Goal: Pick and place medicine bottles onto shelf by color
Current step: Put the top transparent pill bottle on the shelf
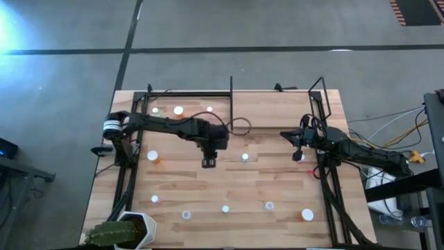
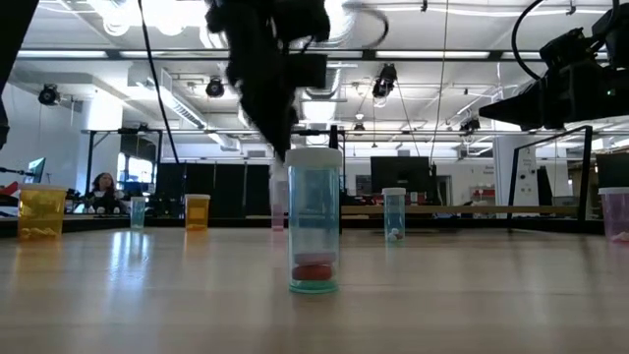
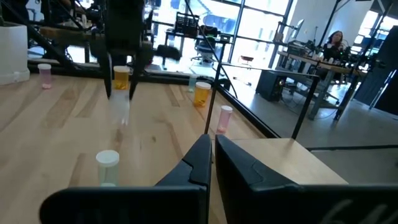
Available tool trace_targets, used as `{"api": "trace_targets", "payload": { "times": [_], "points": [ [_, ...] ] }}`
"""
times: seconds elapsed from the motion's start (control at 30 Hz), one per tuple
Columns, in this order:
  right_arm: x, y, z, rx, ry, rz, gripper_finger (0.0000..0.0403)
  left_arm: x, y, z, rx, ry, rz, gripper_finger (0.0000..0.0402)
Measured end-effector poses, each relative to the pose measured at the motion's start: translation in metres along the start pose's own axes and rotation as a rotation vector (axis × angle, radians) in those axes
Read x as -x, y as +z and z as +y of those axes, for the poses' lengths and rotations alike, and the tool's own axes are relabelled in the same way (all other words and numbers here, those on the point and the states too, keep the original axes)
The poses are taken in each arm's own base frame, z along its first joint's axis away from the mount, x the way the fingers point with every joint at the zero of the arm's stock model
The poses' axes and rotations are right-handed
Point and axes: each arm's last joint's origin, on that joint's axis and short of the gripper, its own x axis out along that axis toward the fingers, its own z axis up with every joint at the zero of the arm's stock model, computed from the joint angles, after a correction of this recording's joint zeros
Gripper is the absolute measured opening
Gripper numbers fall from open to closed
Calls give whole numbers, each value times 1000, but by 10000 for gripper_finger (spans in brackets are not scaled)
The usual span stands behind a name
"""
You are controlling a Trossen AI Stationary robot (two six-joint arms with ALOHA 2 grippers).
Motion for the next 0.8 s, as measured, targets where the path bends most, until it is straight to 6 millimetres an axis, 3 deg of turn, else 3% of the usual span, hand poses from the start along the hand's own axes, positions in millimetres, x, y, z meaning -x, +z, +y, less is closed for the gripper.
{"api": "trace_targets", "payload": {
  "times": [0.27,0.43,0.53,0.6,0.8],
  "points": [
    [0,0,0,-1,0,2,13,89,62,9,-20,29,-243,115],
    [0,0,0,0,1,5,13,118,92,29,-13,98,-316,114],
    [0,0,0,0,1,5,13,118,107,45,-1,119,-319,114],
    [0,0,0,0,1,5,13,107,114,57,3,132,-313,114],
    [0,-1,0,2,2,7,13,75,110,98,72,162,-284,114]
  ]
}}
